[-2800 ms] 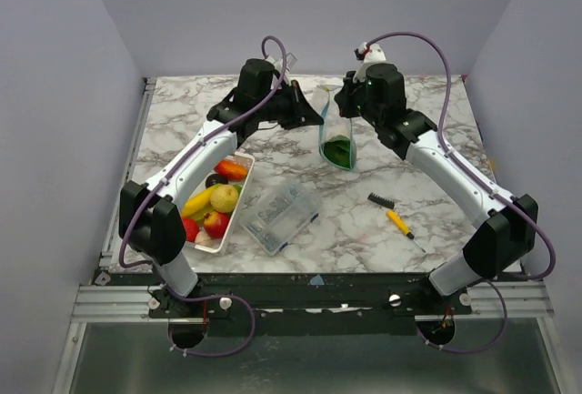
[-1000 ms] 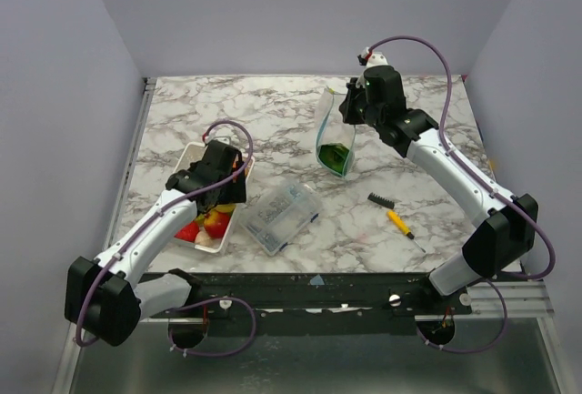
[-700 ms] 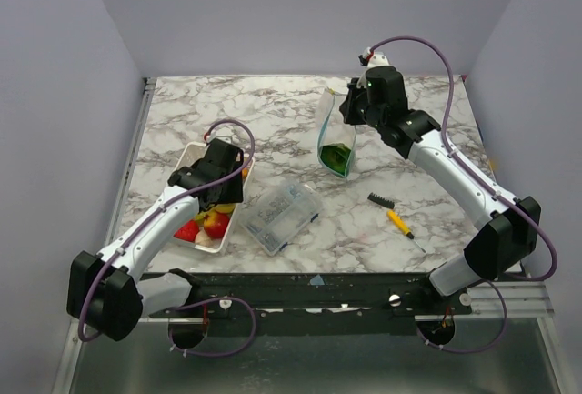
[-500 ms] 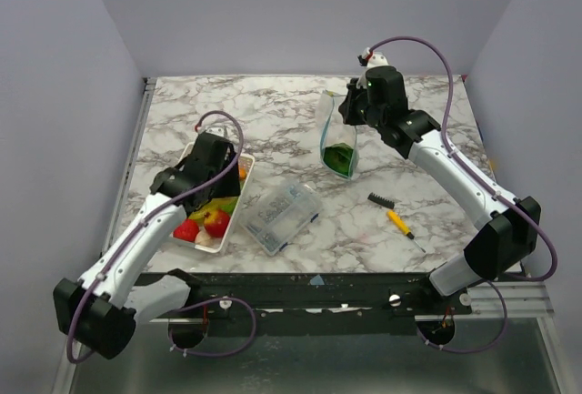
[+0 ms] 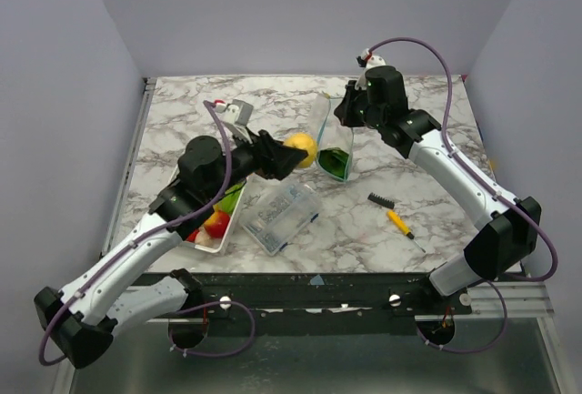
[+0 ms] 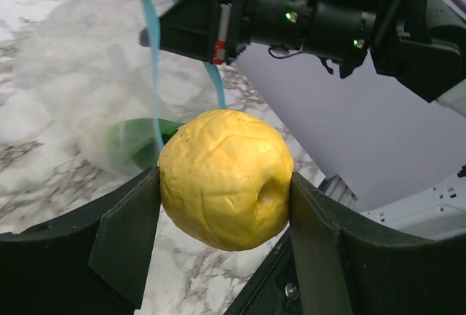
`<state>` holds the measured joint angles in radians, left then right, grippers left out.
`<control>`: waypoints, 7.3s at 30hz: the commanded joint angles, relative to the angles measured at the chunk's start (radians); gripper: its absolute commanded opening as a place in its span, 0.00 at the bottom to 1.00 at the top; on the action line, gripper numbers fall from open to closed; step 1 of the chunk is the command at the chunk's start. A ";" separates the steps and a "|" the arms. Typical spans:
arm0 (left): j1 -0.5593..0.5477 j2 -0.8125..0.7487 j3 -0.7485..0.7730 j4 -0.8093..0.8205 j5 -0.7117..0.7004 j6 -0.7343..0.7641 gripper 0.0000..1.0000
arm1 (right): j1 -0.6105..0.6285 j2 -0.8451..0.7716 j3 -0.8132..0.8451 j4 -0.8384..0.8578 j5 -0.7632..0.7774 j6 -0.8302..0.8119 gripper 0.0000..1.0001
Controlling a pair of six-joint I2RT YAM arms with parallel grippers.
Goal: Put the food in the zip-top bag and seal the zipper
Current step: Place the fake fruit in the zipper food storage bag, then adjust the zipper food storage bag at the center of the board, then pick up the fake fruit from the bin, then place the fake fruit in the bin.
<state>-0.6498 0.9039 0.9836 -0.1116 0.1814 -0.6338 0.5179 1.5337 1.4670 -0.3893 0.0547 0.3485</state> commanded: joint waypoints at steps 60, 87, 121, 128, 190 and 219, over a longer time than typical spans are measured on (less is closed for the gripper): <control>0.022 0.314 0.098 -0.161 0.023 -0.042 0.77 | -0.001 0.023 0.098 -0.069 -0.147 0.089 0.00; 0.012 0.514 0.094 0.136 0.388 -0.384 0.13 | -0.001 0.193 0.405 -0.397 0.056 0.001 0.00; 0.182 0.051 0.013 -0.616 -0.442 0.135 0.87 | 0.000 0.055 0.179 -0.217 0.072 -0.055 0.00; 0.237 -0.085 -0.180 -0.756 -0.520 -0.294 0.98 | -0.001 0.041 0.157 -0.211 0.068 -0.055 0.00; 0.312 -0.124 -0.289 -0.821 -0.573 -0.715 0.44 | 0.000 0.071 0.180 -0.203 0.006 -0.022 0.00; -0.078 0.176 0.004 0.418 0.374 -0.041 0.32 | 0.001 0.054 0.179 -0.198 -0.078 0.015 0.00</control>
<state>-0.7013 0.9958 0.9188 0.2012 0.4538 -0.7479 0.5159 1.6157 1.6371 -0.6216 -0.0021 0.3435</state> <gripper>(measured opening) 0.653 0.005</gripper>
